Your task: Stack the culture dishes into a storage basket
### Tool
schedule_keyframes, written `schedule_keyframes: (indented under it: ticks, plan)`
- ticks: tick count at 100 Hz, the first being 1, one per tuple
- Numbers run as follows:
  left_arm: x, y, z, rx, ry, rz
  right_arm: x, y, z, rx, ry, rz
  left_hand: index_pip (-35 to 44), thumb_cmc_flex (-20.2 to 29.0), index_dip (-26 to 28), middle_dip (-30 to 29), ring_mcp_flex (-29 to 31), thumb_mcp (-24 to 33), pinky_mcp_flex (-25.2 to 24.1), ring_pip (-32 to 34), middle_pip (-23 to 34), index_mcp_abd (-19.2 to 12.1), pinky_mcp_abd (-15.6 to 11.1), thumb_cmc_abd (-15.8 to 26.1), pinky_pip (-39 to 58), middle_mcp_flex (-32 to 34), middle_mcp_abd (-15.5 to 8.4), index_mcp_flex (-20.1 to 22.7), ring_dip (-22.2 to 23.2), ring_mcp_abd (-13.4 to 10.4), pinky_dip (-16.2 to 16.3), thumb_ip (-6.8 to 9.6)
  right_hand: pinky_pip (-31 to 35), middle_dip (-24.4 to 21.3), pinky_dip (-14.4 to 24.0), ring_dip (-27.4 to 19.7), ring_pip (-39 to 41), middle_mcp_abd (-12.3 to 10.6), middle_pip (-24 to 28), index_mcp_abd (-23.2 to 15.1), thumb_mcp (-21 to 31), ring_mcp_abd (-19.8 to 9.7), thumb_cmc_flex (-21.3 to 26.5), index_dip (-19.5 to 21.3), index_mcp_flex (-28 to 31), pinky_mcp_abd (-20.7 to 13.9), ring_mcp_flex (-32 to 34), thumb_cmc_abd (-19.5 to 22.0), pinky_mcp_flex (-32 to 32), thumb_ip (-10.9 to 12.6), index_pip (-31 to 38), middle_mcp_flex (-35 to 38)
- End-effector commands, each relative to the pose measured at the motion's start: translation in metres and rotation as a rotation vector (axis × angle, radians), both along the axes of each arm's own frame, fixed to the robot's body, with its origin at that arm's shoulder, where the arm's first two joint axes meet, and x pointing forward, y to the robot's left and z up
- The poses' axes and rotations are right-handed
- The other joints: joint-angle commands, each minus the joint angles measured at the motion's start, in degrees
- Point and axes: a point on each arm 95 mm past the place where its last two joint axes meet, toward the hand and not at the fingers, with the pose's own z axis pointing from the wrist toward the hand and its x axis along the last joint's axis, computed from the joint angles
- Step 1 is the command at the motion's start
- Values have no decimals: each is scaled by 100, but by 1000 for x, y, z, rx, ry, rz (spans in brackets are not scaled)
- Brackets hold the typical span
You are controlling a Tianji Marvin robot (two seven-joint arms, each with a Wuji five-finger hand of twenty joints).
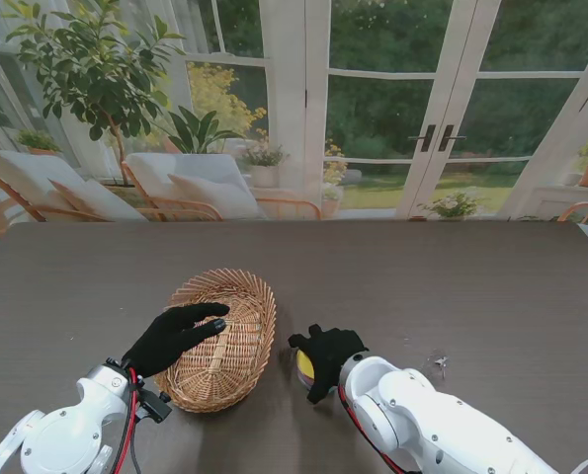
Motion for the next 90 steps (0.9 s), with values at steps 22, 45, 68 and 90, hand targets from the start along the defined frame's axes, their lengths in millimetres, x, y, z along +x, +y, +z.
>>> schedule_keyframes:
  ticks: [22, 45, 68, 90]
  plan:
    - [-1, -2, -1, -2, 15, -16, -1, 0, -7, -11, 19, 0, 0, 8, 12, 48, 172, -109, -33, 15, 30, -6, -47, 220, 50, 30, 6, 137, 50, 33, 59, 26, 531, 401, 38, 288, 416, -161, 499, -45, 547, -10, 292, 404, -145, 317, 384, -572, -1538, -15, 686, -114]
    - [-2, -1, -1, -1, 12, -16, -3, -3, -12, -7, 12, -1, 2, 3, 13, 48, 181, -112, -32, 19, 30, -12, -48, 223, 50, 33, 1, 139, 52, 33, 59, 26, 884, 750, 137, 565, 917, -233, 865, -149, 659, -74, 476, 652, -147, 282, 587, -713, -1213, 6, 1104, -48]
    - [-2, -1, -1, -1, 11, -15, -6, -4, -22, 6, 7, 0, 3, 6, 13, 48, 177, -110, -32, 17, 28, -9, -45, 227, 51, 28, -3, 143, 52, 31, 59, 26, 1052, 940, 107, 673, 1200, -251, 1076, -19, 762, -56, 608, 624, -12, 325, 774, -770, -990, 44, 1685, 101]
    - [-2, -1, -1, 0, 10, -14, -7, -5, -30, 24, 8, 0, 2, 6, 12, 48, 175, -111, -36, 15, 31, -14, -46, 220, 48, 35, 1, 140, 51, 38, 59, 26, 1320, 1160, -52, 739, 1421, -342, 1270, -162, 882, -79, 855, -341, -11, 327, 1020, -812, -696, 99, 3056, 294]
